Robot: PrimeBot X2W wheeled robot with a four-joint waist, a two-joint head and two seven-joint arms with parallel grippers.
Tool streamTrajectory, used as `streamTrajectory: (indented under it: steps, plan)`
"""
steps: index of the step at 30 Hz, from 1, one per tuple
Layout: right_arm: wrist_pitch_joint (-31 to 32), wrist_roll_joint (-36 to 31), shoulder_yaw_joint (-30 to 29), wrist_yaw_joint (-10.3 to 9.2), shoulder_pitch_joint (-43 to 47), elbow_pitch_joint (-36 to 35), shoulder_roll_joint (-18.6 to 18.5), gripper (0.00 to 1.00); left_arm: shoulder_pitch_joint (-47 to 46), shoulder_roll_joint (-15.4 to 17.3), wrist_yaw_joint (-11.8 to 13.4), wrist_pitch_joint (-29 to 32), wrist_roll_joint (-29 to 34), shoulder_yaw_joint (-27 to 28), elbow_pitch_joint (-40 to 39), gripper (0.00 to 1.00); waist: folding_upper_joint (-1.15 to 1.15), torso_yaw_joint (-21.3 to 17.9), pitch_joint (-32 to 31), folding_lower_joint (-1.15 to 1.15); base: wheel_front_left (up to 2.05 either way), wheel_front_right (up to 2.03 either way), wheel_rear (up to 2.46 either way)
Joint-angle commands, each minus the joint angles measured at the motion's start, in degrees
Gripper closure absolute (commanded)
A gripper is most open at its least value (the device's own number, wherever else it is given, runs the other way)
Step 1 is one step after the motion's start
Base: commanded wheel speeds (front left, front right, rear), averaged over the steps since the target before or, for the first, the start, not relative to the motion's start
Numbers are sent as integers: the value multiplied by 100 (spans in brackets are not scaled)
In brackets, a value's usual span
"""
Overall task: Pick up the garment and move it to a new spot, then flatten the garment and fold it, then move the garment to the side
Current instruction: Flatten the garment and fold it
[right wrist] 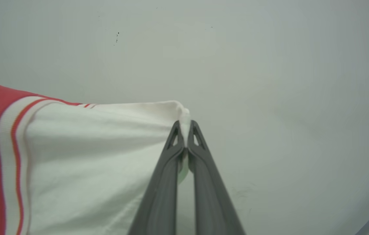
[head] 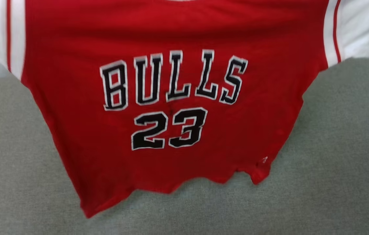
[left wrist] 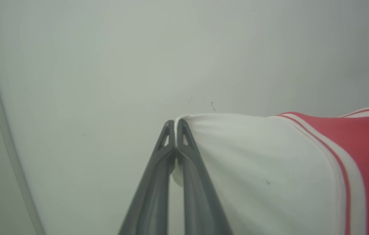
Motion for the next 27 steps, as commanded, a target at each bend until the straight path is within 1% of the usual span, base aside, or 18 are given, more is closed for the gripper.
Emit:
streamTrajectory:
  steps: [1,5,7,9,12,15,17,18,20,22,25,27]
  plan:
    - [-44,-49,31,-6,-276,75,-3,100,-284,78,-72,-1,-56,-14,121,100,0,2,301,0,0,0,0]
    - [-172,-198,161,-6,-908,288,-17,100,-1071,182,-330,-26,-188,-267,467,100,0,31,822,0,0,0,0]
    - [-234,-283,201,-6,-1278,441,16,100,-1546,226,-489,-4,-258,-434,727,100,0,42,1109,0,0,0,0]
    - [-302,-428,159,-7,-1665,681,93,100,-2083,296,-634,-20,-202,-597,1033,100,0,47,1402,0,0,0,0]
    - [-468,-656,87,-7,-2279,1138,236,100,-2985,215,-827,-126,-103,-915,1517,100,0,86,1830,0,0,0,0]
    - [-664,-937,154,-6,-2966,1606,256,100,-3989,61,-1027,-252,122,-1277,2060,100,0,156,2207,0,0,0,0]
    - [-800,-1074,257,-7,-3404,1947,321,100,-4660,-89,-1118,-364,299,-1483,2476,100,0,185,2425,0,0,0,0]
    - [-870,-1129,299,-7,-3640,2116,357,100,-4998,-163,-1146,-439,417,-1590,2689,100,0,197,2530,0,0,0,0]
    - [-1070,-1183,178,-7,-4131,2448,520,100,-5606,-347,-1191,-588,641,-1798,3091,100,0,217,2750,0,0,0,0]
    - [-1274,-1404,115,-7,-4606,2773,653,100,-6243,-537,-1249,-765,845,-1976,3507,100,0,276,3014,0,0,0,0]
    - [-1640,-1811,74,-6,-5097,3298,844,100,-6898,-871,-1293,-1106,1055,-2186,4161,100,0,352,3283,0,0,0,0]
    - [-1800,-2031,133,-6,-5369,3653,945,100,-7242,-1035,-1335,-1303,1164,-2304,4607,100,0,394,3412,0,0,0,0]
